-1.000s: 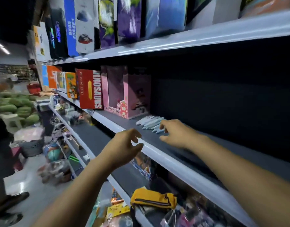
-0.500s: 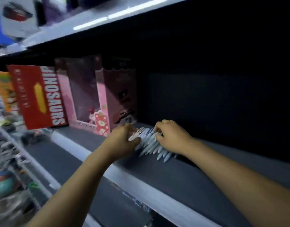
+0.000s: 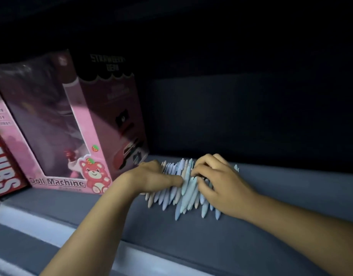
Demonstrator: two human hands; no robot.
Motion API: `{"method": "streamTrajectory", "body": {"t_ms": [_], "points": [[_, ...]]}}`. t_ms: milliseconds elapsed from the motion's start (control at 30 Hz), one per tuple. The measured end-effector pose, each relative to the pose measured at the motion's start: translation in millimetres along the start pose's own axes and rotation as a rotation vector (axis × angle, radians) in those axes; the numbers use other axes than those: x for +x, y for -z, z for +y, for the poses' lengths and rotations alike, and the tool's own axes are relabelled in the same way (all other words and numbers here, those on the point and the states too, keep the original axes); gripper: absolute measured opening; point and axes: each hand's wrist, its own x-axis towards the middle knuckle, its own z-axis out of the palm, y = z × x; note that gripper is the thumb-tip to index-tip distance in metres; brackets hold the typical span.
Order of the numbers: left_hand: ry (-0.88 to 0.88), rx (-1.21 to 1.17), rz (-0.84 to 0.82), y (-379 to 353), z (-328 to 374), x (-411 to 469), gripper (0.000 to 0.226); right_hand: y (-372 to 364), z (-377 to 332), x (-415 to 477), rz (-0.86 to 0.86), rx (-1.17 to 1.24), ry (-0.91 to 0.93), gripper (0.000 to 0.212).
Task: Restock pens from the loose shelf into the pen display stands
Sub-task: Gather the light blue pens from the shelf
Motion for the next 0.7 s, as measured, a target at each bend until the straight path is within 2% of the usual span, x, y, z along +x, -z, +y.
{"method": "streamTrajectory", "body": {"t_ms": [133, 233, 333, 467, 567, 700], "points": [[-0.017, -0.088, -0.030, 4.3, -1.8, -5.1, 0.055, -1.3, -0.8, 0.5, -0.010, 0.007, 0.054, 0.030], [-0.015, -0.109, 0.007, 1.3, -1.4, -8.3, 0.040, -0.1, -1.6, 3.8, -0.153, 0.013, 0.071, 0.046], [-0.016, -0.198, 0.033, 1.3, -7.4, -10.1, 0.042, 2.1, -0.7, 7.3, -0.297, 0.002, 0.095, 0.052], [-0.028, -0.377, 0.077, -1.3, -24.6, -12.9, 0.035, 9.0, -4.8, 13.9, -0.356, -0.035, 0.109, 0.052], [-0.025, -0.389, 0.134, -8.5, -28.2, -11.2, 0.036, 13.6, -12.1, 27.6, -0.403, -0.056, 0.095, 0.049], [-0.041, -0.346, 0.107, -9.4, -18.4, -13.3, 0.050, 8.9, -19.8, 51.6, -0.344, 0.039, 0.000, 0.027]]}}
